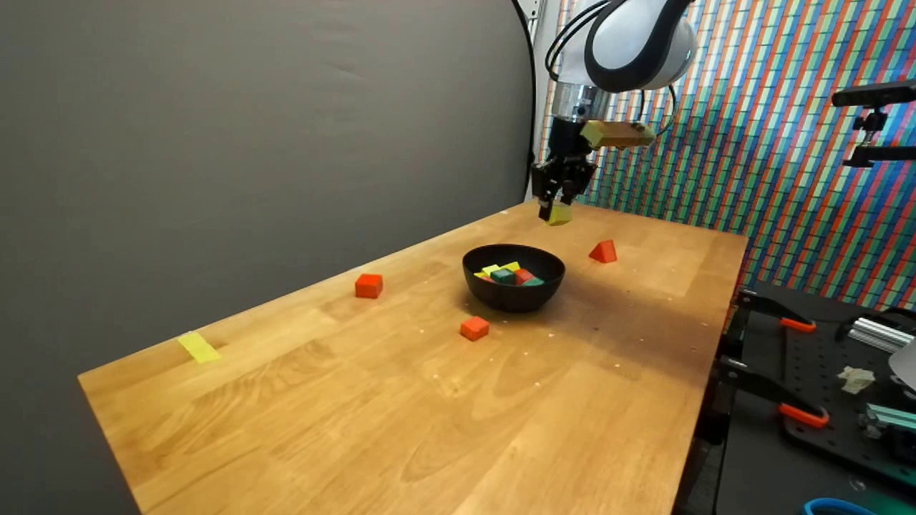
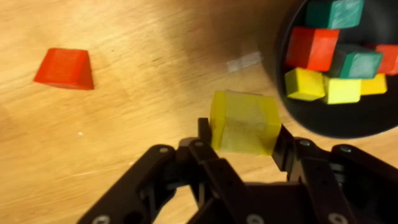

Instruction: Remove all the contents from the black bowl.

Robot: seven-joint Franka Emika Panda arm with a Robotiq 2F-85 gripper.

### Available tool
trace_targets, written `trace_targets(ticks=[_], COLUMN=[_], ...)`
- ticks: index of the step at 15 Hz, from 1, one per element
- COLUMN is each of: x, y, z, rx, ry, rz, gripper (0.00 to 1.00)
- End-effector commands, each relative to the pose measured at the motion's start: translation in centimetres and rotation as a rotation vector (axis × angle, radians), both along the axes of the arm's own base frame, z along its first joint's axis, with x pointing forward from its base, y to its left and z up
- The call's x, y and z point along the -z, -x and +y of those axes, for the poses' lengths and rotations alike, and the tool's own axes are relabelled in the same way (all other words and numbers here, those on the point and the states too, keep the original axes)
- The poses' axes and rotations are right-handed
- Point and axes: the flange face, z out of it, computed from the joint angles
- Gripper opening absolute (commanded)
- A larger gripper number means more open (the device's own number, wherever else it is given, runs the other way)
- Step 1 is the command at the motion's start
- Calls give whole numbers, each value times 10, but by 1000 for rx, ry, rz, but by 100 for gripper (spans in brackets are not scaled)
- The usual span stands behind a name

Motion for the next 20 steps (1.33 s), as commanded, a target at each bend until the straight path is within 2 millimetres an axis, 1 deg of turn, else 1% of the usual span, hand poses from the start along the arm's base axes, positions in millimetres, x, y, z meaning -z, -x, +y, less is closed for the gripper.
trace_targets(ticks=[1,2,4,6,7,10,13,14,15,16,17,18,20], x=[-17,-18,-16,-7,1,24,46,50,53,56,57,56,48], y=[-33,-47,-73,-96,-109,-134,-150,-153,-156,-159,-160,-161,-159], z=[-56,-73,-99,-112,-114,-115,-111,-110,-107,-105,-101,-95,-79], rx=[173,205,242,241,241,234,249,254,256,254,249,230,188], ry=[50,72,94,83,79,33,5,-1,-12,-19,-29,-41,-52], rz=[-78,-81,-77,-62,-50,-15,13,15,17,20,28,39,59], gripper=[25,25,25,26,25,26,26,26,28,35,72,74,88])
